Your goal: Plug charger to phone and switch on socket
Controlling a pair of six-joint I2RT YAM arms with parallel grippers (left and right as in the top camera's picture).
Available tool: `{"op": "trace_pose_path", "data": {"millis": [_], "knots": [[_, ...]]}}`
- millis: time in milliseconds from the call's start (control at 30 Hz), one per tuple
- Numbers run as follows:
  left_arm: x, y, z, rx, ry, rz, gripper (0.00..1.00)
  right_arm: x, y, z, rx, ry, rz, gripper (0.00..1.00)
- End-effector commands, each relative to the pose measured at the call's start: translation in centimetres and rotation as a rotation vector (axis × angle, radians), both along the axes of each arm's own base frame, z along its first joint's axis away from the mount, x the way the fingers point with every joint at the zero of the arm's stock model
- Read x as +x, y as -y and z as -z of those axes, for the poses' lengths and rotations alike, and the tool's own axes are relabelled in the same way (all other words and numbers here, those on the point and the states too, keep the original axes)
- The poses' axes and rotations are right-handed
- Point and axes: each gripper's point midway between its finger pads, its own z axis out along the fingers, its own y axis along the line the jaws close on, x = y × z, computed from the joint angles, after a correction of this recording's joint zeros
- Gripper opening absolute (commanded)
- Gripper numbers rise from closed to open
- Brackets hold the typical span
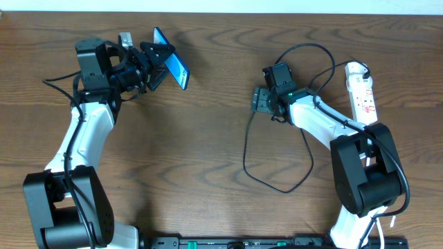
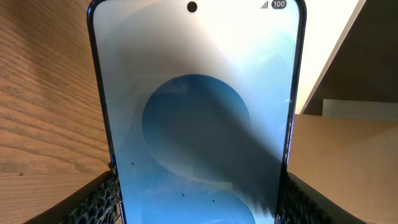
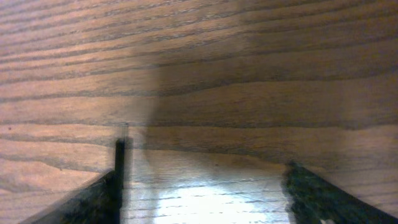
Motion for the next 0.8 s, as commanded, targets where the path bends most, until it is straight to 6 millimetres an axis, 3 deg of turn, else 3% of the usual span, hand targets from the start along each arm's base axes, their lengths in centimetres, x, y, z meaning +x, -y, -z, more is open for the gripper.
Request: {"op": "trace_pose_path", "data": {"millis": [0, 467, 500, 567, 633, 700, 733, 767], "knots": [[-0.2, 0.3, -0.9, 0.004, 0.036, 0.018, 0.07, 0.6, 0.1, -0.7, 0.000, 0.023, 0.019, 0.98], [-0.2, 0.2, -0.9, 0.005, 0.037, 0.017, 0.07, 1.5, -1.8, -1.5, 0.092, 0.057, -0.025, 0.98], [-0.2, 0.2, -0.9, 0.005, 0.037, 0.017, 0.07, 1.6, -1.8, -1.6, 0.093, 0.062, -0.025, 0.86], [-0.2, 0.3, -0.9, 0.005, 0.037, 0.017, 0.07, 1.7, -1.8, -1.7, 0.090, 0.071, -0.021, 0.43], [-0.2, 0.3, -0.9, 0.005, 0.037, 0.017, 0.07, 1.8, -1.7, -1.8, 0.090, 0.075, -0.019, 0.09], [-0.2, 0.3, -0.9, 0.005, 0.037, 0.017, 0.07, 1.8, -1.7, -1.8, 0.090, 0.075, -0.019, 0.02], [-0.2, 0.3, -0.9, 0.005, 0.037, 0.017, 0.07, 1.8, -1.7, -1.8, 0.090, 0.075, -0.019, 0.09], [-0.2, 0.3, -0.9, 0.005, 0.037, 0.017, 0.07, 1.8, -1.7, -1.8, 0.089, 0.075, -0.019, 0.25]]}}
